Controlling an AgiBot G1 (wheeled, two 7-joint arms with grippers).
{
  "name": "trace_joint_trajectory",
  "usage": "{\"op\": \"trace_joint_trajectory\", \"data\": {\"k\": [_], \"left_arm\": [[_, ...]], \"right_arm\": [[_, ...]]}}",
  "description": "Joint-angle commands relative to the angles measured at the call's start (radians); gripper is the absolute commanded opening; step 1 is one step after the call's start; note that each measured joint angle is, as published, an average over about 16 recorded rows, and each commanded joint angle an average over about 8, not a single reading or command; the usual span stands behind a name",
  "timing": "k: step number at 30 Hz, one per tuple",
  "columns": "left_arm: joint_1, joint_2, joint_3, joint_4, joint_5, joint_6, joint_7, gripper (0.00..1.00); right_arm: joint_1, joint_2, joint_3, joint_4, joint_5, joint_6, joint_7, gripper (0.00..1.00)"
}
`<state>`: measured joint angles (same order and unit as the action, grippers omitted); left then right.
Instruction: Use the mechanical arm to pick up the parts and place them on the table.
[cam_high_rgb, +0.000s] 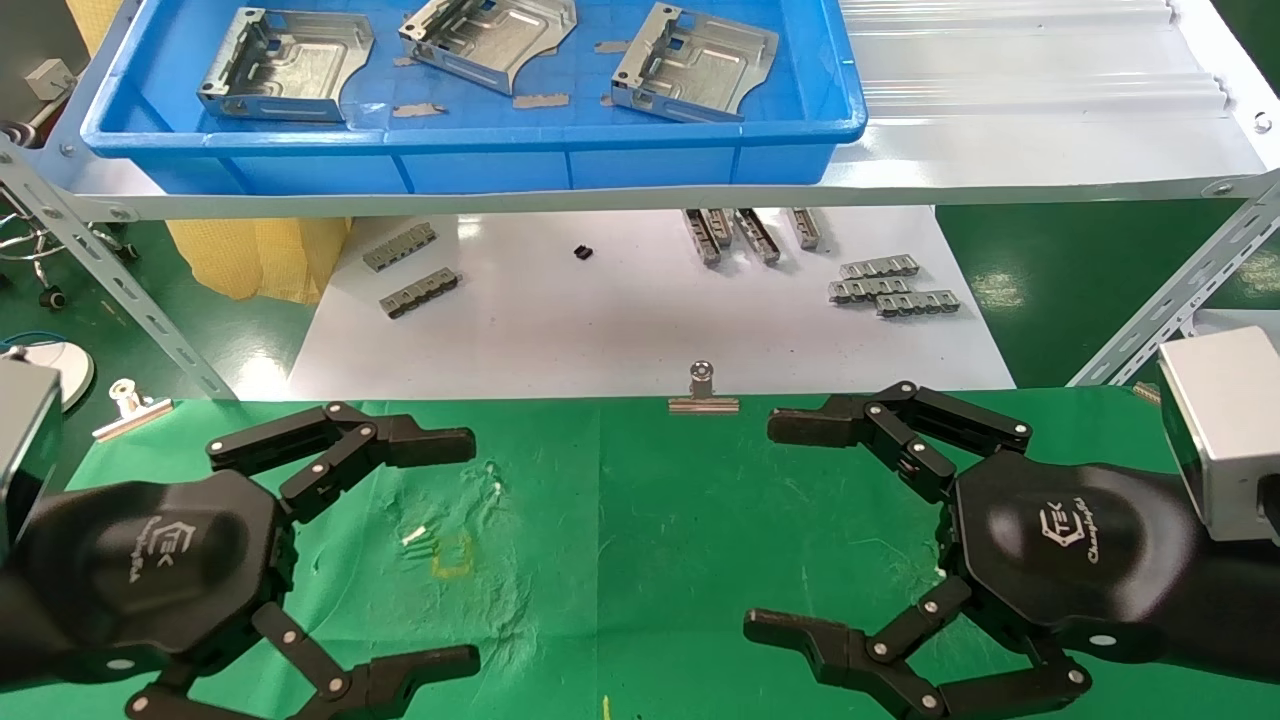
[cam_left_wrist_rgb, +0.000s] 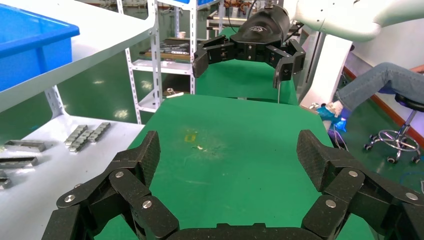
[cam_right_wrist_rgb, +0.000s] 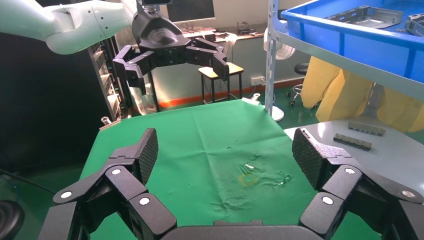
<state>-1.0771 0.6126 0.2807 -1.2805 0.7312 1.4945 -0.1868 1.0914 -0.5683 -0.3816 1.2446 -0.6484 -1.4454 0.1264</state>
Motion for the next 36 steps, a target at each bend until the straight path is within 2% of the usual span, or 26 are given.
{"op": "trace_joint_trajectory", "data": {"k": [1, 36], "left_arm": [[0.000, 0.000, 0.000, 0.000, 0.000, 0.000, 0.000, 1.00], [-0.014, 0.004, 0.000, 0.003, 0.007, -0.009, -0.002, 1.00]], "right_arm": [[0.000, 0.000, 0.000, 0.000, 0.000, 0.000, 0.000, 0.00], [0.000, 0.000, 0.000, 0.000, 0.000, 0.000, 0.000, 0.00]]}}
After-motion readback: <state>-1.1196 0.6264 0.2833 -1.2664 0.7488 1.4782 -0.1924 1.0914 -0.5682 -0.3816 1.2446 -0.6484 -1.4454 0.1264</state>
